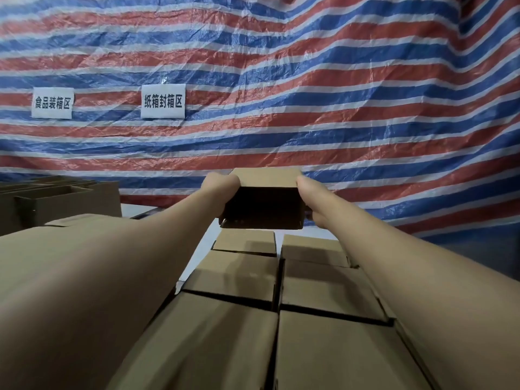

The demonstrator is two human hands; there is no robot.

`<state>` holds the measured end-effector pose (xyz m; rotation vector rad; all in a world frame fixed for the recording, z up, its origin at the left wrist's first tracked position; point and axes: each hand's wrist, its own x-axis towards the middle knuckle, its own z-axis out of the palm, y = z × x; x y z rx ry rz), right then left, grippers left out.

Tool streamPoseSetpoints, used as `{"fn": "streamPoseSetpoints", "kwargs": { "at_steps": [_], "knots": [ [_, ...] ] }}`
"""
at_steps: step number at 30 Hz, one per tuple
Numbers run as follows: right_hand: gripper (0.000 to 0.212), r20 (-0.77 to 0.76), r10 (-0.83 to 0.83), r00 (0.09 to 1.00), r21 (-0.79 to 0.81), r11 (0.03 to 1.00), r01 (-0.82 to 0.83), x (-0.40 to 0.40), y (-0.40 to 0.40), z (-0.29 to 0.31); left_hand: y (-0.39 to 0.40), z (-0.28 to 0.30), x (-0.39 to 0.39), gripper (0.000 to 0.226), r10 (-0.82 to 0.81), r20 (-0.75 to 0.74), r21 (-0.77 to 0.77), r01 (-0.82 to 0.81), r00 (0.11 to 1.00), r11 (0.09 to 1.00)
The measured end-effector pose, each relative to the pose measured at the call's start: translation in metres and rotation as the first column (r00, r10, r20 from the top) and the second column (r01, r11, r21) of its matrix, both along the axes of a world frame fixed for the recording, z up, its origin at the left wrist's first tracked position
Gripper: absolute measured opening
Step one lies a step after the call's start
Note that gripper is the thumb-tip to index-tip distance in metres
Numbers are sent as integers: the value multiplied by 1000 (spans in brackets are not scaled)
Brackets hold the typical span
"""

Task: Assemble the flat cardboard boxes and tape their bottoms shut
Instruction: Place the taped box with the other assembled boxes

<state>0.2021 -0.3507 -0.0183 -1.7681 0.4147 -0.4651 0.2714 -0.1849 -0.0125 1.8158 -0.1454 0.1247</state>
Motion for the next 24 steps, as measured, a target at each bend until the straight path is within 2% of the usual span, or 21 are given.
{"fn": "streamPoseSetpoints", "kwargs": {
  "at_steps": [5,8,12,21,24],
  "knots": [
    [41,-127,26,992,-31,999,-30,66,-20,-29,-14,-25,60,25,70,-34,60,-68,997,996],
    [29,-129,56,990,-22,998,-59,92,-23,-42,-18,-37,87,28,74,-55,104,-68,996,992],
    [20,-125,88,988,14,996,-87,112,-22,-55,-21,-52,112,23,98,-66,26,-97,993,995],
    [31,-170,100,980,49,994,-93,122,-22,-83,-25,-74,127,34,88,-78,92,-81,993,992],
    [44,-184,86,979,37,996,-81,120,-23,-82,-25,-72,124,39,85,-94,104,-75,992,992]
  ]
}}
